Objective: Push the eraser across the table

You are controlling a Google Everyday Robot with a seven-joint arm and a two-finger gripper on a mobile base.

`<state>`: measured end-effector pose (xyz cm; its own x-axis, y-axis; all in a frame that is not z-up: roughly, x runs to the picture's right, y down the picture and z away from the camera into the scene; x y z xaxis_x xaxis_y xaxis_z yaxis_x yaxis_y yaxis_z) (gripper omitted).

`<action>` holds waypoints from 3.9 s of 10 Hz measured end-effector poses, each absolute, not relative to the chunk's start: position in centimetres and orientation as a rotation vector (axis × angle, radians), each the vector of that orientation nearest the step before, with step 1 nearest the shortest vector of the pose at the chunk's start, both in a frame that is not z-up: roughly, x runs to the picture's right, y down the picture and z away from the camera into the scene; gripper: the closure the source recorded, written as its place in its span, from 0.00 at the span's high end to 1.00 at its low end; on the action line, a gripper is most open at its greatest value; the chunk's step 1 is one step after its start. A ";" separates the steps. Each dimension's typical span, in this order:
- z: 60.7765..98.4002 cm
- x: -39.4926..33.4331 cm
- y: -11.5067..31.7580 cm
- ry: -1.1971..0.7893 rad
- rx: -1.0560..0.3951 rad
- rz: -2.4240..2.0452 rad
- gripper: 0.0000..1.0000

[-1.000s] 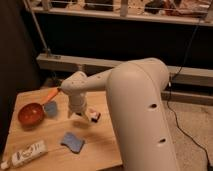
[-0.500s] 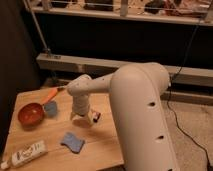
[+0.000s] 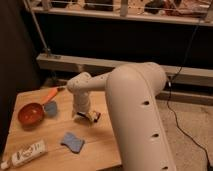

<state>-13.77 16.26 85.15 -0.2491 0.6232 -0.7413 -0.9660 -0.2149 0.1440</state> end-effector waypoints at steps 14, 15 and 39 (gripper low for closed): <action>86.7 -12.9 14.5 0.726 -0.589 1.721 0.74; 86.4 -13.1 14.6 0.728 -0.593 1.717 0.74; 87.0 -12.7 15.2 0.715 -0.571 1.754 0.74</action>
<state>-12.75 15.25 87.01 -0.2799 0.6681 -0.6894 -0.9597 -0.2139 0.1824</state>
